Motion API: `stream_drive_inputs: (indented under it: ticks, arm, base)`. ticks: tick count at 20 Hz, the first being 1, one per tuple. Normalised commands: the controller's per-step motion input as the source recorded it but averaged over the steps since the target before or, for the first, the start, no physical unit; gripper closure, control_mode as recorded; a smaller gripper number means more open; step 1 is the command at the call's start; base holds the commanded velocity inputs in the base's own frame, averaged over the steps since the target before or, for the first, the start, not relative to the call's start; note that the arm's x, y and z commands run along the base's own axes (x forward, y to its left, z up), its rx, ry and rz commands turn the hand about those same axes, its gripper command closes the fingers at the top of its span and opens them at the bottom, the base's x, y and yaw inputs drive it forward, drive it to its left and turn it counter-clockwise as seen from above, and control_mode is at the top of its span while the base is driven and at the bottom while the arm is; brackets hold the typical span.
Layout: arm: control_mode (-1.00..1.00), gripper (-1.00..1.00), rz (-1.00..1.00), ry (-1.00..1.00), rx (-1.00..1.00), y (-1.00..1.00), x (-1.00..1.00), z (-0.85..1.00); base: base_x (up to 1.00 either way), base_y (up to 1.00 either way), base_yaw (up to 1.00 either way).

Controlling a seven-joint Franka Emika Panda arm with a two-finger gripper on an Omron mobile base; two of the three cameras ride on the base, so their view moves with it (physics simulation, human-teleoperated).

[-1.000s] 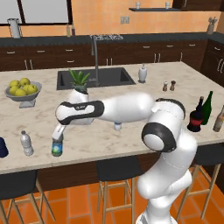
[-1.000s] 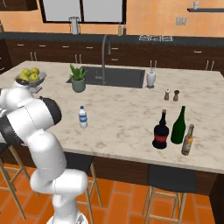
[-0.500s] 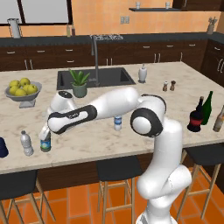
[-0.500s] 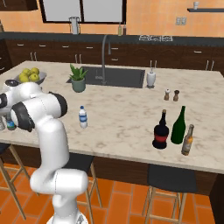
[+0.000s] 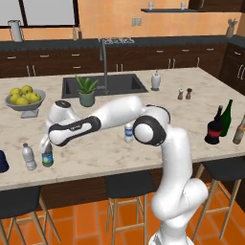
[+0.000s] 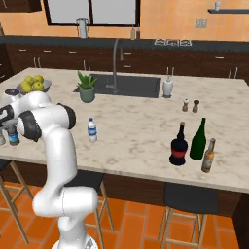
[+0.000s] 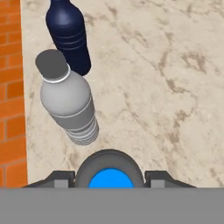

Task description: Move the plastic bottles in the middle to the plastics group, and the glass bottles in the middle to the glass group.

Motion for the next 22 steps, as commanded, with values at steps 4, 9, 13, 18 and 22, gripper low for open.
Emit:
stream_drive_inputs:
  ticks: [4, 9, 13, 18, 22]
  arm:
    - [-1.00, 1.00, 0.01, 0.00, 0.00, 0.00, 0.01, -0.44]
    - [-1.00, -1.00, 0.01, -0.01, 0.00, -0.07, -0.31, -0.24]
    - [-1.00, -1.00, 0.00, -0.04, 0.00, -0.13, -0.27, 0.05]
    - [-1.00, -1.00, 0.00, -0.10, 0.04, -0.15, -0.11, 0.28]
    - [-1.00, -1.00, 0.00, -0.13, 0.04, -0.26, -0.10, 0.40]
  base:
    - [0.00, 0.00, 0.00]
    - [0.00, 0.00, 0.00]
    - [0.00, 0.00, 0.00]
    - [0.00, 0.00, 0.00]
    - [0.00, 0.00, 0.00]
